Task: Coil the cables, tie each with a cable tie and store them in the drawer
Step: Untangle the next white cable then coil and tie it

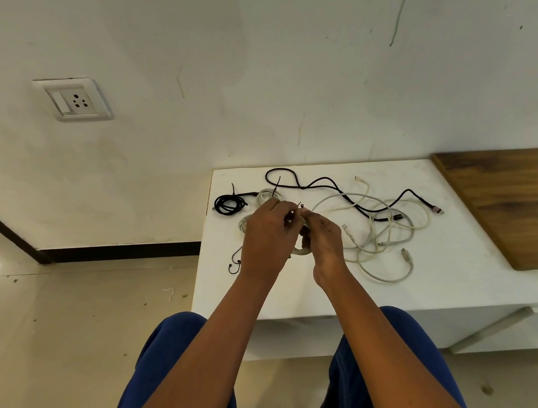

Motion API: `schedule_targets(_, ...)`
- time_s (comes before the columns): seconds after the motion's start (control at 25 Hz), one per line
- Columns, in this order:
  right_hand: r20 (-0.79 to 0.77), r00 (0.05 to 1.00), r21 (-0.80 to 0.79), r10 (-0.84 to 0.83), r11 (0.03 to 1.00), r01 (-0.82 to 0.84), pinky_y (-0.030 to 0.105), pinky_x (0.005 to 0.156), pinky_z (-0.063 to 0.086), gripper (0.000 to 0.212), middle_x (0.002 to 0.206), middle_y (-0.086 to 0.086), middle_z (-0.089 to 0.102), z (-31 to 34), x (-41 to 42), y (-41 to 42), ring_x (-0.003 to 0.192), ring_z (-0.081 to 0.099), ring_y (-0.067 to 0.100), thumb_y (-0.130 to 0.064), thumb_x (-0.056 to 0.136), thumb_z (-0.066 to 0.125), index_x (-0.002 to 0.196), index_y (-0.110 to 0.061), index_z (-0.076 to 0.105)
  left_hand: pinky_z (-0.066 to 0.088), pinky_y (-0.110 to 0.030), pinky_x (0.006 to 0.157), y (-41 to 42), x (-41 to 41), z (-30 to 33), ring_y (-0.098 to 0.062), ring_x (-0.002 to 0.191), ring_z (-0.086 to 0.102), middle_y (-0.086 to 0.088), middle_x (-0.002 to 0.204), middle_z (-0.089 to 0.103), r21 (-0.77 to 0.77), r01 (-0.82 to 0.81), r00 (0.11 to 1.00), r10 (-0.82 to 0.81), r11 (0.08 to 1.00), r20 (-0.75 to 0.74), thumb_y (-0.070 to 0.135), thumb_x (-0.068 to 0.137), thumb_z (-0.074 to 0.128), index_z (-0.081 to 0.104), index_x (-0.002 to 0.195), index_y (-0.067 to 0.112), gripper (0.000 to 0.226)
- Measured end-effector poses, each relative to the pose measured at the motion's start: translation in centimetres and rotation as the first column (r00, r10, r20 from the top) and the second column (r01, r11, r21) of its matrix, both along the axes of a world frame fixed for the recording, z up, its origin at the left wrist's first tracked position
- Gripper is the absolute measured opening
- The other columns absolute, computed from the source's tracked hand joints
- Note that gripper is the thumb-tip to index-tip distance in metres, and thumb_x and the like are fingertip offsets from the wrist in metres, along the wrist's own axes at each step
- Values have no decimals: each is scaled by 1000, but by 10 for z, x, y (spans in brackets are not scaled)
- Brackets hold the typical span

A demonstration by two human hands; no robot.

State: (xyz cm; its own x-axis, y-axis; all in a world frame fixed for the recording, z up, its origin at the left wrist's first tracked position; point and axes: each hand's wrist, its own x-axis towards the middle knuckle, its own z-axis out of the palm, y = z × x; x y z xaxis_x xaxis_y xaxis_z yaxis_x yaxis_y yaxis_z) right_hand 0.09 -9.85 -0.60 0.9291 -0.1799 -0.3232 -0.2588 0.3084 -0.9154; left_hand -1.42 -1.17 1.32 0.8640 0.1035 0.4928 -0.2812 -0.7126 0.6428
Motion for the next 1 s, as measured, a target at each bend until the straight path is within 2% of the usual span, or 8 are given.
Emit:
schedule_targets(0.12, 24, 1000, -3, 20, 1000, -20, 13, 44, 37, 18, 66, 0, 60, 0, -1, 0, 48, 51, -1, -21, 91, 58, 78, -13, 66, 51, -35, 66, 0, 0, 0, -21, 70, 60, -12, 83, 65, 5, 21, 1000, -21, 1000, -2, 7, 84, 65, 70, 90, 0, 11)
schedule_targets(0.36, 46, 999, -9, 24, 1000, -23, 14, 45, 36, 17, 66, -1, 58, 0, -1, 0, 45, 49, -1, -20, 91, 57, 79, -12, 66, 49, -33, 67, 1, 1, 1, -22, 72, 59, -11, 85, 64, 12, 13, 999, -13, 1000, -39, 8, 84, 63, 70, 90, 0, 12)
schedule_targets(0.56, 68, 997, -25, 24, 999, -23, 13, 46, 37, 15, 71, 0, 60, -2, -1, 0, 58, 50, 6, -17, 91, 57, 79, -14, 65, 49, -35, 68, 2, 2, 0, -23, 73, 59, -12, 84, 64, 27, 19, 999, -18, 999, -43, 9, 86, 63, 70, 91, 0, 13)
schedule_targets(0.64, 98, 995, -61, 32, 998, -26, 13, 50, 39, 16, 71, -4, 60, -3, -1, 0, 62, 51, 7, -18, 91, 57, 77, -18, 65, 47, -31, 66, 2, 2, -1, -21, 71, 58, -12, 83, 63, 22, 19, 999, -18, 1000, -27, 9, 87, 63, 70, 91, 0, 13)
schedule_targets(0.8, 138, 988, -148, 67, 988, -46, 15, 57, 41, 16, 69, -8, 60, -4, -2, 0, 62, 52, 5, -21, 92, 56, 79, -25, 64, 44, -24, 64, 5, 4, -3, -14, 68, 53, -10, 82, 63, -25, 12, 999, -13, 1000, -31, 10, 86, 65, 70, 89, 0, 11)
schedule_targets(1.0, 156, 985, -163, 75, 985, -49, 17, 60, 41, 15, 70, -8, 61, -5, -1, 0, 62, 51, 5, -23, 93, 56, 80, -25, 64, 47, -30, 66, 3, 4, -3, -20, 71, 57, -11, 84, 63, 8, -13, 1000, 13, 1000, -4, 9, 88, 63, 68, 89, 0, 11)
